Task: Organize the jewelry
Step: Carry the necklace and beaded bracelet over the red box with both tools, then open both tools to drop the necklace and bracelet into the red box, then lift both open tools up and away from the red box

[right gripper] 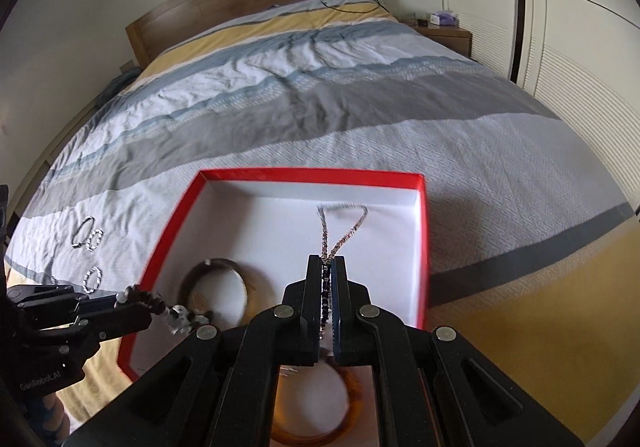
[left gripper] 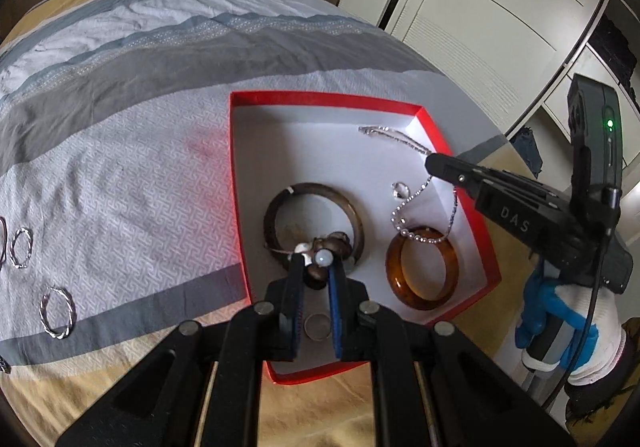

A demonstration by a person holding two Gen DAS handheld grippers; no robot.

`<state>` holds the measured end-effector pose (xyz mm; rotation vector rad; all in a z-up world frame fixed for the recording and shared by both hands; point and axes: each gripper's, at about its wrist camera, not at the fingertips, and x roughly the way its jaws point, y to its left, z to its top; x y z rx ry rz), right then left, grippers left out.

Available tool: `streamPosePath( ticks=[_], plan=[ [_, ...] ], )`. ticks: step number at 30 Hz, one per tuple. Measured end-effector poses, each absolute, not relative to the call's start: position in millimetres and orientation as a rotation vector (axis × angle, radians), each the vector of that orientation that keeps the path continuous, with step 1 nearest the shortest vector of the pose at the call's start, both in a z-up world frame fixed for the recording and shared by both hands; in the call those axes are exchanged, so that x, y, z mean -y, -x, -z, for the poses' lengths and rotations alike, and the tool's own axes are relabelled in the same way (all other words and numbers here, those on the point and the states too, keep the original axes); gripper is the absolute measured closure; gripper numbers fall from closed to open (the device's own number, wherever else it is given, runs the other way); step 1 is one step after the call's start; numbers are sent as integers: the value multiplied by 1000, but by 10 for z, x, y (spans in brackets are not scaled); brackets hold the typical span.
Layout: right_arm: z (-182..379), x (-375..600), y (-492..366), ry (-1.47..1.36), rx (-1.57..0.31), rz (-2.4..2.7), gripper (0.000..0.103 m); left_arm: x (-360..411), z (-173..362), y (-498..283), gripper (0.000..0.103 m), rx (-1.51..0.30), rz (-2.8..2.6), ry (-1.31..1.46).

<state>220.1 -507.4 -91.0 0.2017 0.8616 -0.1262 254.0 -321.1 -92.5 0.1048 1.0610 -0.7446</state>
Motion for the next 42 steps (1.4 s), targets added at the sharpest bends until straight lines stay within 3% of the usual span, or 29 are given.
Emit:
streamPosePath(
  ticks=[6, 9, 11, 25, 39, 42],
  plan=[
    [919, 5102, -2143, -187, -880, 136, 96, 3264, 1044, -2450, 92, -1103, 758, -118],
    [861, 5092, -2093, -182, -874, 147, 78, 3267, 1031, -2406, 91, -1110, 764, -123],
    [802, 5085, -2044, -181, -866, 153, 73, 3264, 998, -2381, 90, -1108, 765, -128],
    [183, 4997, -1440, -198, -792, 187, 72, 2757, 387, -2032, 78, -1033, 711, -91],
    [-424, 4402, -651, -230, -697, 109, 72, 1460, -203, -1319, 78, -954, 508, 6],
    [-549, 4252, -482, -231, -671, 88, 72, 1150, -285, -1131, 73, -938, 459, 25]
  ],
)
